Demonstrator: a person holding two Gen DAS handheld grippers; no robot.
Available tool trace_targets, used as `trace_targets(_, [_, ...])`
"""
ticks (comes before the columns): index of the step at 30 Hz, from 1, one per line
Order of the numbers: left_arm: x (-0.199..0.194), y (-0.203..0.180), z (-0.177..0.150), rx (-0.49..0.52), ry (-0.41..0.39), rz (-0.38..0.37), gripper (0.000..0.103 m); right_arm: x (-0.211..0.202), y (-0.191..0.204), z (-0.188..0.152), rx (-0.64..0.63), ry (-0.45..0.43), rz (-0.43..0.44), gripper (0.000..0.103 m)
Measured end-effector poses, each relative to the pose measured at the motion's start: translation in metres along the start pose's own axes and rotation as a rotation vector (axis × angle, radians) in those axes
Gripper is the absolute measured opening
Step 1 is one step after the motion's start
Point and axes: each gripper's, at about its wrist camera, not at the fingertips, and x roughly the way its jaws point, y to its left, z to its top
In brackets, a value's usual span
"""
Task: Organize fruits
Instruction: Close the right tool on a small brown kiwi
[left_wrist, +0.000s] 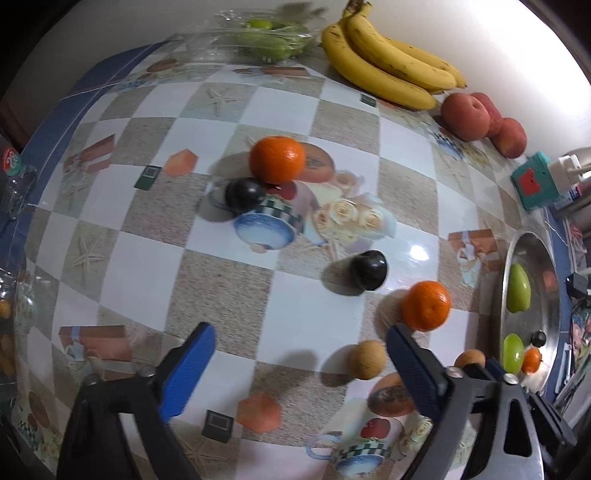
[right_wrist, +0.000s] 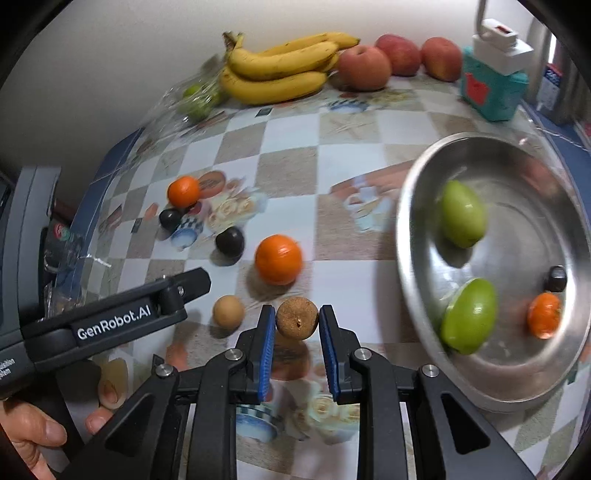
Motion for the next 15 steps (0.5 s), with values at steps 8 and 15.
trace_targets(8, [0.008,-0.022,-0.006,0.072,0.038,-0.040,0.072,-0.007,-0.010,0.004,0.044,-0.017,0.013,0.025])
trace_targets(15, [0.014,-0.030,-0.010,0.085,0.066,-0.050,0.053,-0.009,-0.015,0.005,0.061,-0.018,0.023,0.025])
